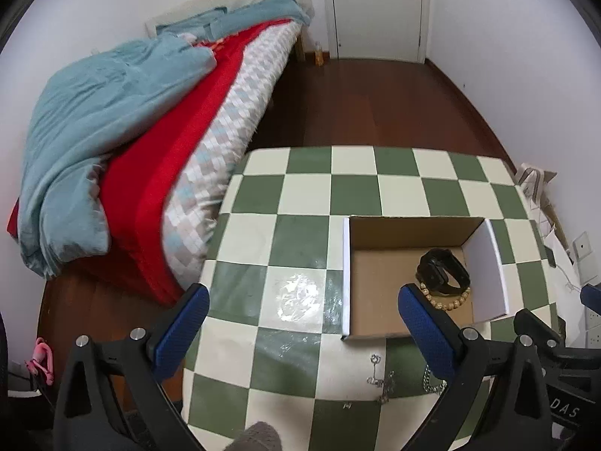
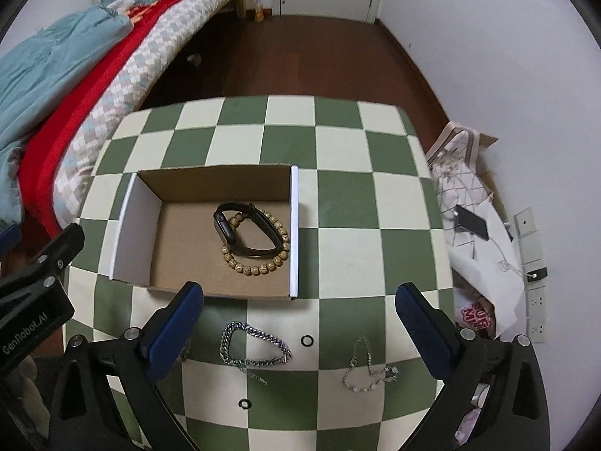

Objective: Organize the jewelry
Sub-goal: 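Move both tools back toward the remaining silver jewelry on the table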

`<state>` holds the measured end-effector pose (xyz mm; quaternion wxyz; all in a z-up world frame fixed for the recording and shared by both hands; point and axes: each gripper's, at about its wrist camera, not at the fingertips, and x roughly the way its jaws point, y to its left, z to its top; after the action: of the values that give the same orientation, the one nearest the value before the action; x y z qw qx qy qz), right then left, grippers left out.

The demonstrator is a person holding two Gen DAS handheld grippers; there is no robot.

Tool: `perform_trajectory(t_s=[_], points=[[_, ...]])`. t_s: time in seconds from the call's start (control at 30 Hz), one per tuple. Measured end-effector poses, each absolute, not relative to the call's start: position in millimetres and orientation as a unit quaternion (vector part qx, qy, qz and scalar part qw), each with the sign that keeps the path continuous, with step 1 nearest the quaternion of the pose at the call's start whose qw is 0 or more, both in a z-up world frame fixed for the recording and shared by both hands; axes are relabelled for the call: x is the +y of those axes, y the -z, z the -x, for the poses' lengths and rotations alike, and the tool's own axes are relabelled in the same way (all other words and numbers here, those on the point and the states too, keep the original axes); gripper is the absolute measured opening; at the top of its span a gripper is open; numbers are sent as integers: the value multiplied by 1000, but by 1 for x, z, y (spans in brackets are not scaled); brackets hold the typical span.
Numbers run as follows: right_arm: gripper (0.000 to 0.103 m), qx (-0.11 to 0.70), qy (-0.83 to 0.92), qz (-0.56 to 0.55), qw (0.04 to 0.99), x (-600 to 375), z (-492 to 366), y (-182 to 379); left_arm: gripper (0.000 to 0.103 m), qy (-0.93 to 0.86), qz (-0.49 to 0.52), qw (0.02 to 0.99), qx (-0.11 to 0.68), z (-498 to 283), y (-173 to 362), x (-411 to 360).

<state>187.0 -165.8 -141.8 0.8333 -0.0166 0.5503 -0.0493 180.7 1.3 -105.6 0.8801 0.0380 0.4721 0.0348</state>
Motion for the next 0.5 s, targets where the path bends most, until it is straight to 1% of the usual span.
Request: perform_trajectory(t_s=[0.5], points=[[103, 474, 57, 10, 879, -154, -103, 67, 103, -25, -37, 917, 397, -99, 35, 8]])
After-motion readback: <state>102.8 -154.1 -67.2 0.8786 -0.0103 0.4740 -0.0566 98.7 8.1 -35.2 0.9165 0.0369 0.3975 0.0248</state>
